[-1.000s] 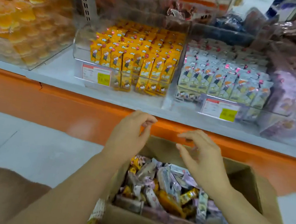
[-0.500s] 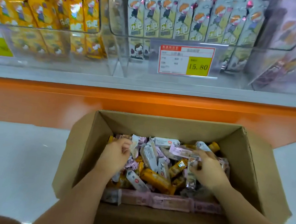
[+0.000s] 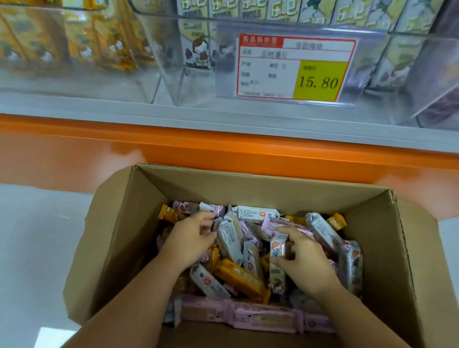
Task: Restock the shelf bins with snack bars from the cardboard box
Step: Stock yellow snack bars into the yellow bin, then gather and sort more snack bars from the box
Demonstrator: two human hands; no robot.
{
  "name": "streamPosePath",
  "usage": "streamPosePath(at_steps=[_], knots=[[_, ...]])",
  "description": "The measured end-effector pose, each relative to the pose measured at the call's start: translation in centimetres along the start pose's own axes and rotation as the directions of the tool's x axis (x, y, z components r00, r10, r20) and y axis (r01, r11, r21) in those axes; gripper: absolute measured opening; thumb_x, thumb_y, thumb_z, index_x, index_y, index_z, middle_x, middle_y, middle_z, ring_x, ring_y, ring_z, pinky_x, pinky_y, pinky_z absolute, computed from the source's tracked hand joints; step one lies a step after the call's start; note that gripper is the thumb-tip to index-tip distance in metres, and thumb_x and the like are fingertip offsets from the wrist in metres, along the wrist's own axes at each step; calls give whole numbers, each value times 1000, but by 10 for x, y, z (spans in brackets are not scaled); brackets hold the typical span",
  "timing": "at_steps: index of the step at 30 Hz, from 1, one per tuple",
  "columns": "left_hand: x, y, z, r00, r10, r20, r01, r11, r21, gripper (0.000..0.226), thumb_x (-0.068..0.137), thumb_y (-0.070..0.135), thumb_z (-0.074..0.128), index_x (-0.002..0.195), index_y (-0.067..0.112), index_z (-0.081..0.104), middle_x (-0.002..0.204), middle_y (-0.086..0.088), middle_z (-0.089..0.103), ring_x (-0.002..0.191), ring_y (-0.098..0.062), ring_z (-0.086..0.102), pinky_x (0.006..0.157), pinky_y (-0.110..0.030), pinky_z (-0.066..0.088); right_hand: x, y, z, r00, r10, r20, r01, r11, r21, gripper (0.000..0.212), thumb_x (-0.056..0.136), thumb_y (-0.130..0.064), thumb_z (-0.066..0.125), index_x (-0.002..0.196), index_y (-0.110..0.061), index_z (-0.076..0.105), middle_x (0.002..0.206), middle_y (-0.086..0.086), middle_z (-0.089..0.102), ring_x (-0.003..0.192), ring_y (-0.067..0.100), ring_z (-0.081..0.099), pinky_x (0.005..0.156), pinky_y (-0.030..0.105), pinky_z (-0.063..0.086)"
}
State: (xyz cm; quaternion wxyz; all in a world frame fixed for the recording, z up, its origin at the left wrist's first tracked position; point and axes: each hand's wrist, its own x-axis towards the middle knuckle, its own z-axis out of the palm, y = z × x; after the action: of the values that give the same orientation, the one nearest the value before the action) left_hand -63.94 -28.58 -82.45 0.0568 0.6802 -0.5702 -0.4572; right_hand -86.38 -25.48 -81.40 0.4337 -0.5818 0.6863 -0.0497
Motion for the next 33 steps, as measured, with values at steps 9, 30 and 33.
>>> streamPosePath(at_steps=[9, 30, 33], knots=[[13, 9, 16, 998, -1, 70, -7, 992, 123, 54, 92, 25, 61, 141, 26, 38, 117, -6, 59, 90, -22, 61, 76, -33, 51, 7, -14, 2, 983, -43, -177, 74, 983, 169, 54, 85, -15, 69, 133, -26, 47, 108, 1, 66, 89, 18, 62, 80, 34, 54], [-60, 100, -77, 894, 300, 332, -199, 931, -307, 36, 83, -3, 66, 106, 26, 62, 117, 0, 62, 105, -12, 61, 79, -22, 54, -61, -78, -93, 965, -260, 17, 247, 933, 262, 38, 82, -2, 69, 113, -21, 58, 107, 1, 68, 88, 0, 63, 62, 5, 47], [-84, 123, -97, 871, 374, 319, -257, 900, -352, 34, 85, 2, 67, 106, 27, 61, 122, -2, 60, 104, -16, 63, 84, -31, 55, -84, -100, -116, 943, -332, 6, 321, 917, 235, 36, 80, -2, 72, 101, -28, 59, 105, 3, 69, 94, 9, 66, 75, 14, 53]])
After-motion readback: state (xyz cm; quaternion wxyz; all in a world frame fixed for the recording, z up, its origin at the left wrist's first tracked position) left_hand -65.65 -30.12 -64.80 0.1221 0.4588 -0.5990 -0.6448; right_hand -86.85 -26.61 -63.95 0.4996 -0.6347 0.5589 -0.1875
